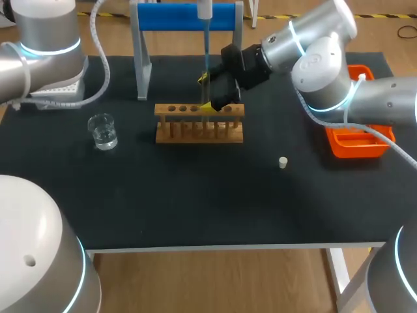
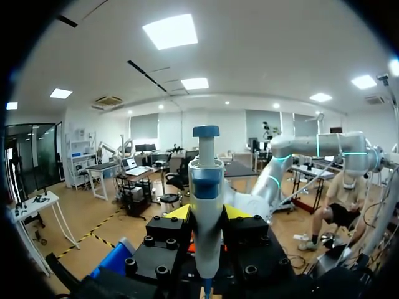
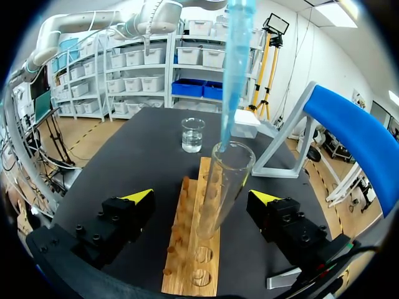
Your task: Invert the test tube, pick up the pipette, mount the tip to pipette, aspirate from beaker and dispense into the tube, eject the tip, return the pipette, and cap with the stopper.
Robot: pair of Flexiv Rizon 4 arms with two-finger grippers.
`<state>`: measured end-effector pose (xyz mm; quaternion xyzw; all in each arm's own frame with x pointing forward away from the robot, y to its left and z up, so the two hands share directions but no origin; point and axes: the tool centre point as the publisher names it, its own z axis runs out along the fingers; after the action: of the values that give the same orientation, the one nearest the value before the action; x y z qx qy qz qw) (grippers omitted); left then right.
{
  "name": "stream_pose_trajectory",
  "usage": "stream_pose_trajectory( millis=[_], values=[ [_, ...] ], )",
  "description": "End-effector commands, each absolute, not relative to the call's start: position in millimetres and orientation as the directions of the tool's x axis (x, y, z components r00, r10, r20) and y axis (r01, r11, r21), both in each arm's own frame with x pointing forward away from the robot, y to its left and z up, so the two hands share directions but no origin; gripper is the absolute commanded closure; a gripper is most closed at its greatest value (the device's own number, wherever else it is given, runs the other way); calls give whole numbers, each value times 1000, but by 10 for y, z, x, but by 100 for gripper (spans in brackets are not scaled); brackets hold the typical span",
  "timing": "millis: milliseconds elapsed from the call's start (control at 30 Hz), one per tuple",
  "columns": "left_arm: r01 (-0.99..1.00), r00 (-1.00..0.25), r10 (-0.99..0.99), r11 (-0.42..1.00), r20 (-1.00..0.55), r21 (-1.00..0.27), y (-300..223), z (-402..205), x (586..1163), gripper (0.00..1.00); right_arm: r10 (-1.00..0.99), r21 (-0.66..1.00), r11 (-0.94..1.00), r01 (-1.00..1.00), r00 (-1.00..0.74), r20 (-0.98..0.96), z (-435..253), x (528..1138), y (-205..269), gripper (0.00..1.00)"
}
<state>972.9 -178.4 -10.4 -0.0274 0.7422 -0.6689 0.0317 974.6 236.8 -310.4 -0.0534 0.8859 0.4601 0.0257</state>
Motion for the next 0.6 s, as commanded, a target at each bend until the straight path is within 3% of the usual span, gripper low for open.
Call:
stream_pose_trajectory(
  millis=[33, 600],
  values=[
    [-2, -997, -82, 102, -6, -995, -1787, -136, 9754, 100, -72, 810, 574, -118, -993, -93, -3087, 9741, 2359, 0],
    [-21, -996, -87, 128, 10, -992, -1754, -242, 9796, 100, -72, 810, 574, -118, -993, -93, -3087, 9741, 2359, 0]
  ],
)
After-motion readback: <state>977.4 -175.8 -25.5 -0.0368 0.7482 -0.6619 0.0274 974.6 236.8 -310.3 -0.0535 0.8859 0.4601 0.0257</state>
